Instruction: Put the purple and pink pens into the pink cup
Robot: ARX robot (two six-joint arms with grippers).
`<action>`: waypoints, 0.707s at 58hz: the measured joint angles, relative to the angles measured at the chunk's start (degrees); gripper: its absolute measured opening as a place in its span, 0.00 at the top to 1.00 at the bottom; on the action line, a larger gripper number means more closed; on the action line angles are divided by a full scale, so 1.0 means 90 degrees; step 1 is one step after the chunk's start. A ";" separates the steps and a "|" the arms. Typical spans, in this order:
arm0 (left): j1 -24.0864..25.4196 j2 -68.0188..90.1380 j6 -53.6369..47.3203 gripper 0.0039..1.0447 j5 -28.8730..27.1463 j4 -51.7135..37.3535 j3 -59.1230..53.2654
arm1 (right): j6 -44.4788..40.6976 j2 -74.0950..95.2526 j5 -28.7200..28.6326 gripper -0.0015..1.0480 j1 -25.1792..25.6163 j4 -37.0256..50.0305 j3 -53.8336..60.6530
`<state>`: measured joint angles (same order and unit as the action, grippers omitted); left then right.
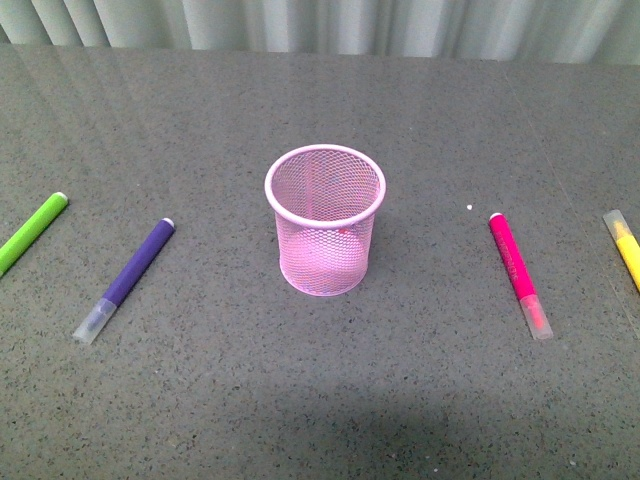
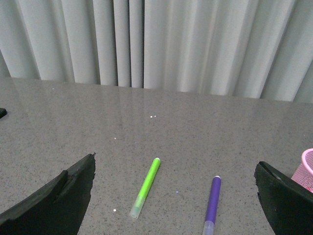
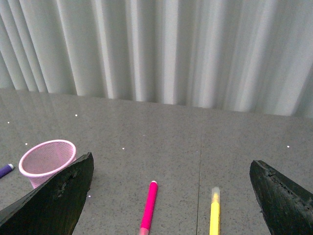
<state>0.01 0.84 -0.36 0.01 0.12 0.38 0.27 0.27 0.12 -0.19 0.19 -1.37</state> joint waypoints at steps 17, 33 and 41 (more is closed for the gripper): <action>0.0000 0.0000 0.0000 0.07 0.0000 0.0000 0.0000 | 0.0000 0.0000 0.0002 0.07 0.0000 0.0000 0.0000; 0.0000 0.0000 0.0000 0.07 0.0000 0.0000 0.0000 | 0.0000 0.0000 0.0002 0.07 0.0000 0.0000 0.0000; 0.0000 0.0000 0.0000 0.07 0.0000 0.0000 0.0000 | 0.0000 0.0000 0.0002 0.07 0.0000 -0.0002 0.0000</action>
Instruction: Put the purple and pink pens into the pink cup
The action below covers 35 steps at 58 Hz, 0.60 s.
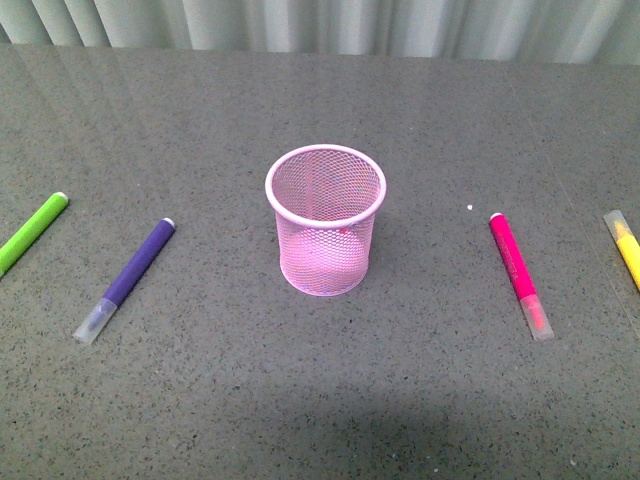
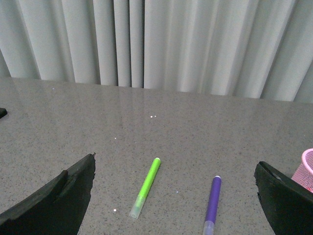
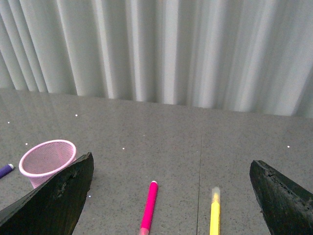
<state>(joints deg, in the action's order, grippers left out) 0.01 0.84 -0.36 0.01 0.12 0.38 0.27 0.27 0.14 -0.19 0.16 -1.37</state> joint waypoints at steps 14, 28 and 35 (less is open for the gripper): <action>0.0036 0.1115 0.1574 0.07 -0.0066 0.1651 0.0821 | 0.0000 0.0000 0.0005 0.07 0.0000 -0.0002 0.0000; 0.0937 0.4439 0.3485 0.07 0.0838 0.1134 0.2963 | 0.0000 0.0000 -0.0007 0.07 0.0000 -0.0002 0.0000; 0.0775 0.6278 0.3147 0.07 0.0719 0.0534 0.4116 | 0.0000 0.0000 -0.0012 0.07 0.0000 -0.0002 0.0000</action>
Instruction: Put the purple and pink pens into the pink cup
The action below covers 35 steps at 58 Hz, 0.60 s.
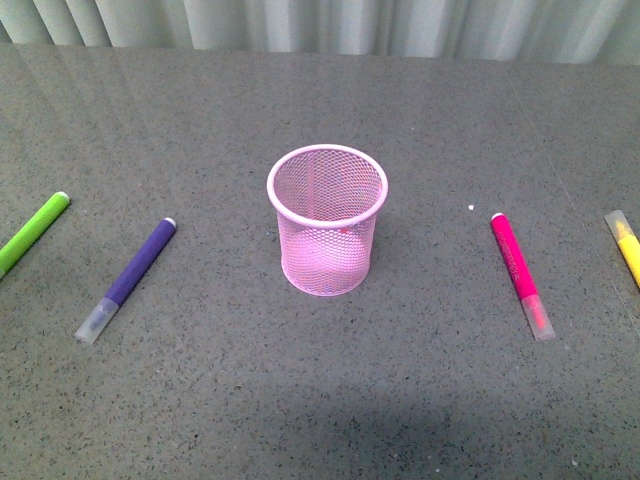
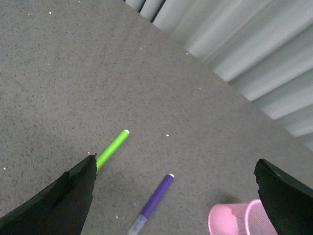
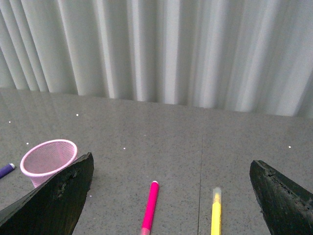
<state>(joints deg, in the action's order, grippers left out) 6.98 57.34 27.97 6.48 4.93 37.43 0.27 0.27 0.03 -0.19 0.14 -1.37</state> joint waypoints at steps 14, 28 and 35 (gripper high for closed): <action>-0.0916 0.2856 -0.0979 0.07 -0.0058 -0.0262 0.0775 | 0.0000 -0.0002 0.0002 0.07 0.0000 0.0000 0.0000; -0.1438 0.4121 -0.1494 0.07 -0.0073 -0.0359 0.0911 | 0.0000 0.0000 0.0000 0.07 0.0000 0.0000 0.0000; -0.1574 0.4364 -0.1620 0.07 -0.0073 -0.0381 0.1052 | 0.0000 0.0000 0.0000 0.07 0.0000 0.0000 0.0000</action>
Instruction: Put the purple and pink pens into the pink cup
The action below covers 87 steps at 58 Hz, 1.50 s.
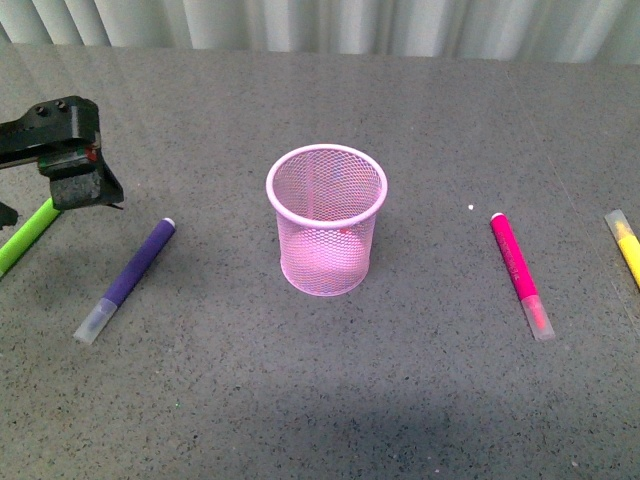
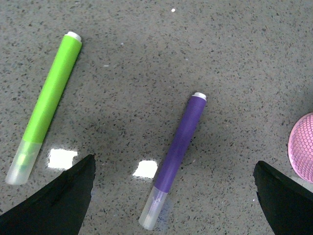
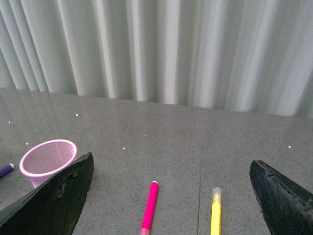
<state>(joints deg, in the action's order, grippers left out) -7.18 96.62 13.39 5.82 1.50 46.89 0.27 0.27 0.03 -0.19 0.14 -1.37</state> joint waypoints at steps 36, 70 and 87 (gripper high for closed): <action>-0.0284 0.1581 -0.0386 0.07 -0.0151 0.0160 0.1355 | 0.0000 0.0000 0.0002 0.07 0.0000 0.0000 0.0000; -0.0449 0.2127 -0.0362 0.07 -0.0138 0.0180 0.1685 | 0.0000 0.0000 0.0002 0.07 0.0000 0.0000 0.0000; -0.0551 0.2412 -0.0376 0.07 -0.0141 0.0187 0.1717 | 0.0000 0.0000 0.0002 0.07 0.0000 0.0000 0.0000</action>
<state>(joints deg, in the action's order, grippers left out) -12.14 118.32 10.00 4.56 3.18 62.35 0.27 0.27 0.05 -0.19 0.14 -1.37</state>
